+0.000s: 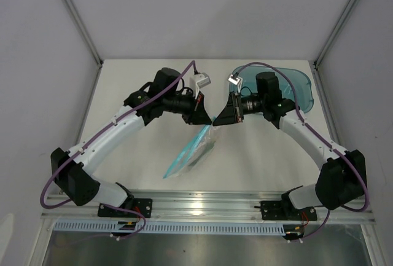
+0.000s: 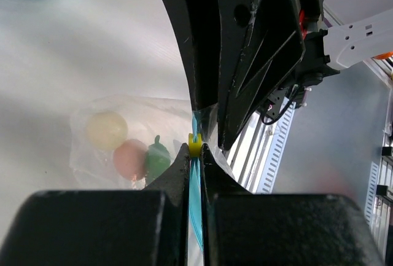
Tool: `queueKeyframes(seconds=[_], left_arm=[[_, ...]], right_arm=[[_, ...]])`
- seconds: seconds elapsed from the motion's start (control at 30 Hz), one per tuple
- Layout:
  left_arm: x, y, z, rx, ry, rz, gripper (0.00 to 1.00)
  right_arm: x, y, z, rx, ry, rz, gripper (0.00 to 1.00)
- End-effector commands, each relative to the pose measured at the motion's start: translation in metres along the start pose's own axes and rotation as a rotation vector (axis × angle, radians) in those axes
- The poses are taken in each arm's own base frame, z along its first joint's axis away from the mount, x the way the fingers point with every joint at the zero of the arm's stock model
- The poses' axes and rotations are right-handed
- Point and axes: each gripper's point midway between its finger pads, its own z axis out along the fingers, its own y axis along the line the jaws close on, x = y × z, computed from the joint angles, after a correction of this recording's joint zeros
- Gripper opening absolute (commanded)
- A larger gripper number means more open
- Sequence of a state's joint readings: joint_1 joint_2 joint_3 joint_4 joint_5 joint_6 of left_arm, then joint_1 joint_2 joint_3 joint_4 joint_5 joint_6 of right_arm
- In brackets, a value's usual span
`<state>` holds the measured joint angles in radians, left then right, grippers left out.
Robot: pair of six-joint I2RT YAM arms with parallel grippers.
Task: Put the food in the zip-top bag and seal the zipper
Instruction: Zip the zipper food storage bag at the center of the board.
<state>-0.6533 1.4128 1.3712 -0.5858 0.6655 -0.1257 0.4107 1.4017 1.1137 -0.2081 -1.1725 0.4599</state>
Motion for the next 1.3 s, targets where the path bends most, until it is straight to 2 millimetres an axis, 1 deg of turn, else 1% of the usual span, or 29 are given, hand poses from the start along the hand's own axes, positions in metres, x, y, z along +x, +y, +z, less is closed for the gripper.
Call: queueKeyframes(seconds=[0.0,0.27,0.43,0.47,0.53,0.57,0.63,0.67,0.73,0.9,1.03,1.1,1.13,1.17,1.2,1.27], left_arm=[[-0.008,-0.017,-0.013,0.036,-0.015,0.044,0.01],[-0.009,-0.022,-0.014,0.059,-0.015,0.054,0.01],[-0.009,-0.025,-0.015,0.075,-0.015,0.058,0.01],[-0.008,-0.025,-0.015,0.075,-0.014,0.058,0.01],[-0.008,-0.024,-0.015,0.071,-0.015,0.058,0.01],[-0.008,-0.024,-0.015,0.069,-0.014,0.058,0.01],[-0.008,-0.023,-0.015,0.066,-0.013,0.057,0.01],[-0.008,-0.022,-0.015,0.065,-0.014,0.057,0.00],[-0.007,-0.021,-0.015,0.060,-0.011,0.052,0.01],[-0.008,-0.017,-0.015,0.051,-0.016,0.042,0.01],[-0.009,-0.015,-0.016,0.050,-0.020,0.040,0.01],[-0.009,-0.015,-0.016,0.052,-0.020,0.038,0.01],[-0.011,-0.016,-0.017,0.052,-0.025,0.042,0.01],[-0.017,-0.019,-0.019,0.056,-0.037,0.053,0.00],[-0.010,-0.016,-0.017,0.054,-0.022,0.040,0.00],[-0.009,-0.015,-0.017,0.053,-0.019,0.037,0.01]], right_arm=[[-0.011,0.009,-0.003,-0.025,0.003,-0.087,0.23],[-0.017,0.011,-0.001,-0.065,0.023,-0.102,0.23],[-0.018,0.004,0.002,-0.075,0.045,-0.087,0.25],[-0.018,0.004,0.002,-0.078,0.046,-0.087,0.23],[-0.016,0.004,0.002,-0.091,0.054,-0.081,0.17],[-0.015,0.005,0.002,-0.096,0.058,-0.078,0.10],[-0.012,0.005,0.002,-0.106,0.064,-0.075,0.08],[-0.011,0.006,0.002,-0.107,0.066,-0.074,0.08],[-0.008,0.006,0.001,-0.110,0.067,-0.072,0.13],[-0.004,0.007,0.000,-0.119,0.072,-0.063,0.18],[-0.003,0.007,0.002,-0.126,0.077,-0.062,0.18],[-0.004,0.006,0.003,-0.129,0.079,-0.051,0.16],[-0.004,0.006,0.004,-0.131,0.080,-0.051,0.10],[-0.006,0.006,0.005,-0.130,0.078,-0.053,0.06],[-0.006,0.006,0.006,-0.127,0.079,-0.046,0.02],[-0.008,0.003,0.008,-0.104,0.068,-0.039,0.00]])
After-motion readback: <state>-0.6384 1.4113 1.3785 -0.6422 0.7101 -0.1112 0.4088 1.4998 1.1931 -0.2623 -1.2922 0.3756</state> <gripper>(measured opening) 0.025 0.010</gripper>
